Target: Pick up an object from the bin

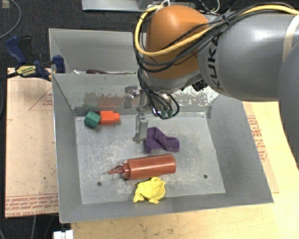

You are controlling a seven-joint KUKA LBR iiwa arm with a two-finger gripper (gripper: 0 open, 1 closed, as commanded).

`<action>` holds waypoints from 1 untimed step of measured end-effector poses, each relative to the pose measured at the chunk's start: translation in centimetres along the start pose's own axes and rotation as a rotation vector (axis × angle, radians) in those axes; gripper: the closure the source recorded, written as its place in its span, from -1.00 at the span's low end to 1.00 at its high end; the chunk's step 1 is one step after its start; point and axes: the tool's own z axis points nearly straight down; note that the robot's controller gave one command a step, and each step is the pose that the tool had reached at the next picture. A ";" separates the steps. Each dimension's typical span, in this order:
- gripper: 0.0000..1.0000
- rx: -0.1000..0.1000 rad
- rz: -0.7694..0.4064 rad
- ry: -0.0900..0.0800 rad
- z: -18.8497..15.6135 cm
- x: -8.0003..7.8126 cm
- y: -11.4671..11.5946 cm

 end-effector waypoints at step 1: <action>-1.00 0.002 -0.100 -0.005 5.2 0.7 -2.5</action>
Offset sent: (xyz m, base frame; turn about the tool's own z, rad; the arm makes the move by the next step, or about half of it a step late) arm -0.0220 -0.0546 -0.1186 0.0282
